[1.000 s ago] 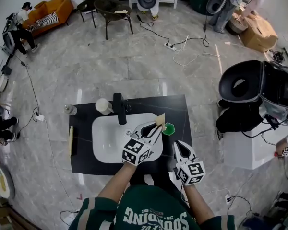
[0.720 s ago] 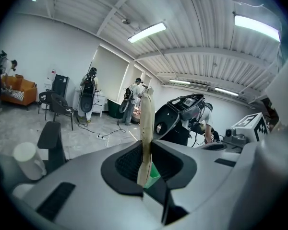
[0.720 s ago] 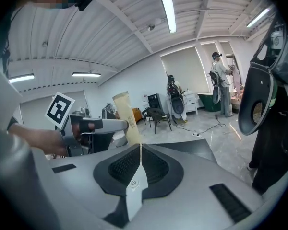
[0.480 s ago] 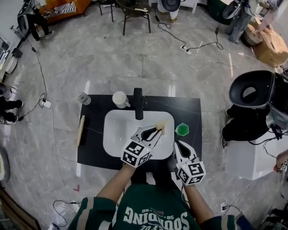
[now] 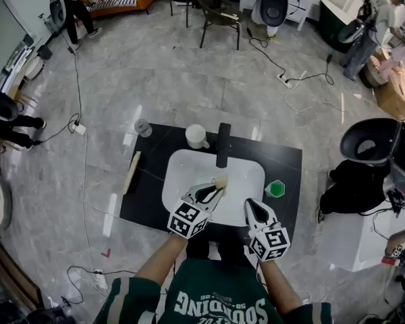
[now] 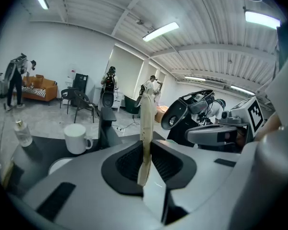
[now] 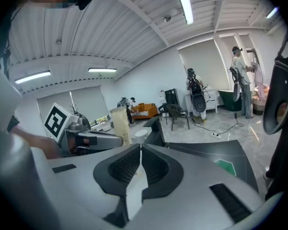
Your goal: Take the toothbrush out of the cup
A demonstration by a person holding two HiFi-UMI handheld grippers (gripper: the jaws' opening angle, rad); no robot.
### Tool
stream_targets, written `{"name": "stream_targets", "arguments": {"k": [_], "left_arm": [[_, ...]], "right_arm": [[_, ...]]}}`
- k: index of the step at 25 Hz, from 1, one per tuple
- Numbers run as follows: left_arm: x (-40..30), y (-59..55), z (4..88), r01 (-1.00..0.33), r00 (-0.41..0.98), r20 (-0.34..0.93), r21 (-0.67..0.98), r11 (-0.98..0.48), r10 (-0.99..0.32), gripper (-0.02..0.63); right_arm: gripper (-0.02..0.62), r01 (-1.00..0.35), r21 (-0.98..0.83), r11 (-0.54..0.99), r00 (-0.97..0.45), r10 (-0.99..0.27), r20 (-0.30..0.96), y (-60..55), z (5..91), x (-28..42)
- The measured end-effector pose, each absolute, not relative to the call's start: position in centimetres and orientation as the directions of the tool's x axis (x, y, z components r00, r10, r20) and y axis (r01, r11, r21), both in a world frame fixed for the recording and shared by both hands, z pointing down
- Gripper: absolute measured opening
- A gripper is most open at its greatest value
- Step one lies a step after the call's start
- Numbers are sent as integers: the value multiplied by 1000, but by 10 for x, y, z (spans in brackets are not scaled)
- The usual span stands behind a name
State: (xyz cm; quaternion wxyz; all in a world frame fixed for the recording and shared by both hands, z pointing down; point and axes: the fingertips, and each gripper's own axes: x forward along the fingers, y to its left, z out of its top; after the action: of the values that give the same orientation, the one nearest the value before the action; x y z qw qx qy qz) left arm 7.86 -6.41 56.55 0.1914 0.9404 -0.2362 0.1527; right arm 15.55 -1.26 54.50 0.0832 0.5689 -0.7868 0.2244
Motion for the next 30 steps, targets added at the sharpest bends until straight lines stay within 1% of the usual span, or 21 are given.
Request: {"name": "stream_targets", "arguments": {"k": [14,22,30], "left_arm": [[-61,-84,573,-692,711,419,271,-669,-565,55],[-130,-87,584,-776,620,481,253,-579,-621,55],[-180,-85,604,-830,538,556,217,-514,-634,55]], "right_arm": [[41,-857,-271,439,-514,-766,385,-45,550,45],[41,-810,-281,515,-587,-713,384,-56,554,-2],[41,-778,-288,559,-628,-676,384,-67,561,-26]]}}
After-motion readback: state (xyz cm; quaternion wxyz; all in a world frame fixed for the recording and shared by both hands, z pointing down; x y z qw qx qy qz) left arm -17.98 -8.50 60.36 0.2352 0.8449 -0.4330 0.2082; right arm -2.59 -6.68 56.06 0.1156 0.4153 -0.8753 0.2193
